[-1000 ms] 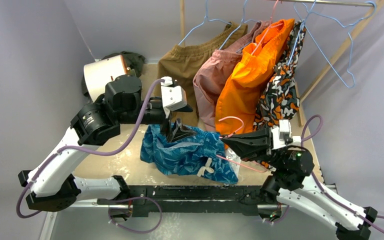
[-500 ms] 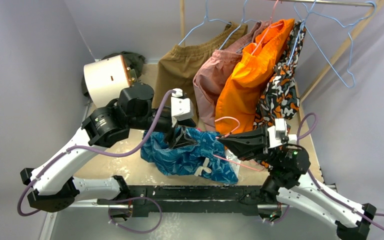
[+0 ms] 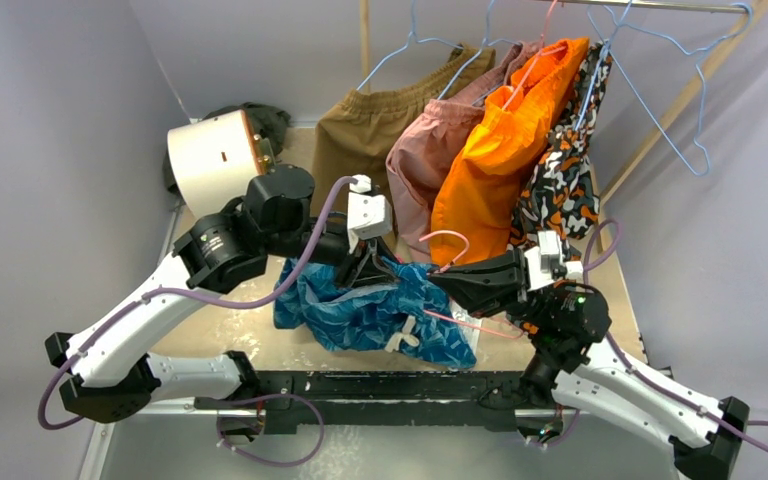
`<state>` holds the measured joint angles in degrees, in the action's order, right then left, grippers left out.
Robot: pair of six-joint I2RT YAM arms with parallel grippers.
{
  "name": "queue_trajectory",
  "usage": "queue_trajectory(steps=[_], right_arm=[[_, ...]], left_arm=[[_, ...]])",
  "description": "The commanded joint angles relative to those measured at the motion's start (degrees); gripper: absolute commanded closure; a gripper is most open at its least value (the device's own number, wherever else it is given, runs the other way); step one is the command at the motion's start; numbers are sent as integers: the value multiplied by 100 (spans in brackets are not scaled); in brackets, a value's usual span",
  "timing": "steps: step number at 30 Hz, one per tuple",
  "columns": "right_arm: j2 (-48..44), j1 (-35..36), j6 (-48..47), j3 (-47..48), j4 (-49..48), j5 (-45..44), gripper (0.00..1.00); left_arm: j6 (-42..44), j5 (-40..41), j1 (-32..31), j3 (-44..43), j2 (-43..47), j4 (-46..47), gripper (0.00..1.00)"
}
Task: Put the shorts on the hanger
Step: Hang the shorts on the hanger.
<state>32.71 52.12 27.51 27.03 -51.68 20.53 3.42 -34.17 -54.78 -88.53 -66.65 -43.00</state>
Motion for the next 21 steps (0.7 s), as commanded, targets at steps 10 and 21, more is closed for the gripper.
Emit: queue_trajectory(steps=[10, 21], right_arm=[[151, 18, 248, 157, -782, 36, 100], [590, 26, 382, 345, -1058, 257, 100]], left_arm=[[-622, -630, -31, 524, -18, 1423, 88], [-877, -823, -74, 790, -48, 1942, 89]])
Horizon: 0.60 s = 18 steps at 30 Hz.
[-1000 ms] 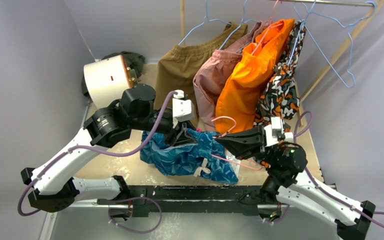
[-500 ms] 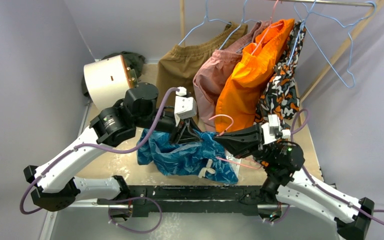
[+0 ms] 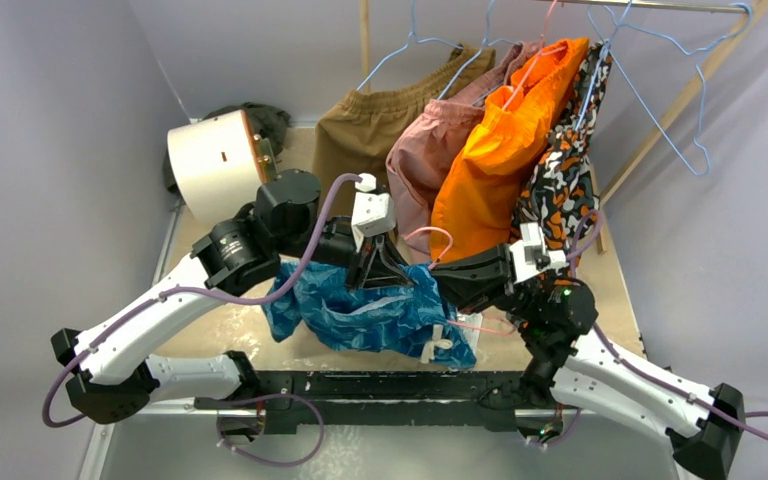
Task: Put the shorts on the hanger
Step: Hang the shorts on the hanger.
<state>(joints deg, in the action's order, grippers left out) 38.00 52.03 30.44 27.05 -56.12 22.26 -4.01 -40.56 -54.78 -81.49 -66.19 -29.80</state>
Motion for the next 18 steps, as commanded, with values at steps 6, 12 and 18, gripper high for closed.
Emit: queue_trajectory(steps=[6, 12, 18], right_arm=[[-152, 30, -27, 400, -269, 65, 100], [-372, 28, -170, 499, 129, 15, 100], [-247, 30, -73, 574, -102, 19, 100]], left_arm=[[-69, 158, -76, 321, 161, 623, 100], [-129, 407, -76, 640, 437, 753, 100], [-307, 354, -76, 710, 371, 854, 80]])
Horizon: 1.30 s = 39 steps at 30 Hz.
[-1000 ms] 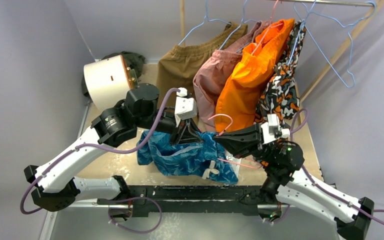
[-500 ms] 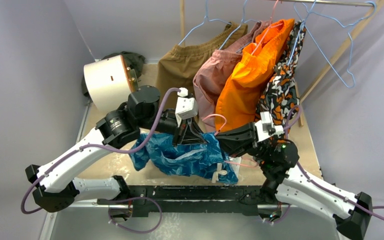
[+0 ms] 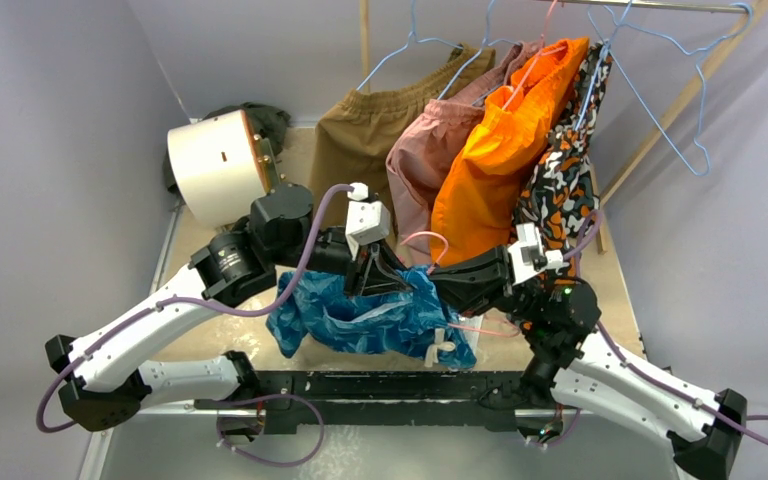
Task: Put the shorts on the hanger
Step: Hang the shorts on the hanger.
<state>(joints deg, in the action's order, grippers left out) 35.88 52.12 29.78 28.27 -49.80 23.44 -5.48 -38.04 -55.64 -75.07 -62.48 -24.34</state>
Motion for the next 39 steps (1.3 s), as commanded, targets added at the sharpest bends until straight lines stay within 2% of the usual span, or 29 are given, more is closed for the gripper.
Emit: queue_trajectory(steps=[1, 4, 8, 12, 15, 19, 28, 33, 36, 39], right_arm=[[9, 24, 23, 462, -800, -75, 100], [154, 21, 107, 469, -987, 3, 100], [220, 24, 135, 488, -1051, 44, 100], [120, 19, -39, 560, -757, 39, 100], [-95, 21, -447, 807, 268, 38, 100], [-299, 23, -735, 1083, 1140, -21, 90], [-669, 20, -945, 1095, 1880, -349, 76], [-808, 24, -1016, 1160, 2246, -463, 59], [-934, 19, -987, 1273, 2605, -893, 49], [-975, 18, -937, 1564, 3442, -1630, 47]], left_arm=[[-189, 53, 9, 75, -28, 341, 78], [-328, -75, 4, 118, -77, 527, 77], [-406, -209, 5, 142, -131, 675, 100], [-327, -89, 10, 161, -44, 611, 100], [-234, 105, 9, 219, 171, 650, 100], [-220, 327, 9, 333, 436, 792, 100], [-219, 835, 9, 571, 811, 972, 100], [-164, 1145, 9, 607, 955, 952, 100], [-40, 1737, 9, 573, 1060, 784, 100], [101, 2740, 9, 724, 1410, 760, 100]])
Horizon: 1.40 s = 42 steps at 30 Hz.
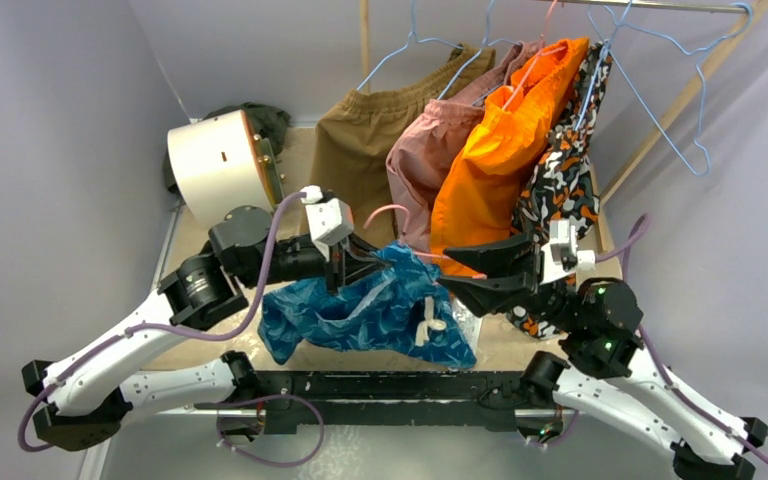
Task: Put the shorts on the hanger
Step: Hang the shorts on the hanger.
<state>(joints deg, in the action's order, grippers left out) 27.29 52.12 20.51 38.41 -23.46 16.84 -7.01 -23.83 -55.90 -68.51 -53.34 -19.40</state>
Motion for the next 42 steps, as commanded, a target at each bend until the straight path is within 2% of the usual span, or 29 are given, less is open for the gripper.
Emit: queue_trajectory(steps=[1, 4, 9, 14, 17, 20, 26, 29, 34, 42], right_arm=[[-137, 22, -3, 655, 1087, -1230, 47], [-348, 25, 227, 806, 1635, -1869, 47], [-603, 21, 744, 716, 2229, -2507, 46], [-16, 21, 1027, 732, 2464, -2359, 46], [881, 26, 1083, 903, 2594, -1891, 46], [1660, 26, 1169, 938, 2320, -1641, 46], [1606, 30, 1161, 445, 1486, -1909, 43], [1638, 35, 1152, 366, 1223, -1598, 42], [2108, 50, 976, 769, 1713, -1506, 41], [2403, 119, 1015, 858, 1697, -1677, 42]], left_arm=[[293, 1623, 35, 131, 659, 314, 100], [395, 2238, 36, 183, 1126, 414, 100], [574, 2462, 36, -194, 1447, 7, 100], [490, 2837, 35, -144, 1668, 60, 100], [422, 3144, 35, 64, 1748, 334, 100], [349, 3504, 35, 208, 1798, 619, 100], [211, 4094, 35, 514, 2015, 951, 100], [179, 4305, 35, 570, 2110, 939, 100], [157, 4466, 36, 627, 2150, 974, 100], [127, 4404, 35, 670, 2072, 1140, 100]])
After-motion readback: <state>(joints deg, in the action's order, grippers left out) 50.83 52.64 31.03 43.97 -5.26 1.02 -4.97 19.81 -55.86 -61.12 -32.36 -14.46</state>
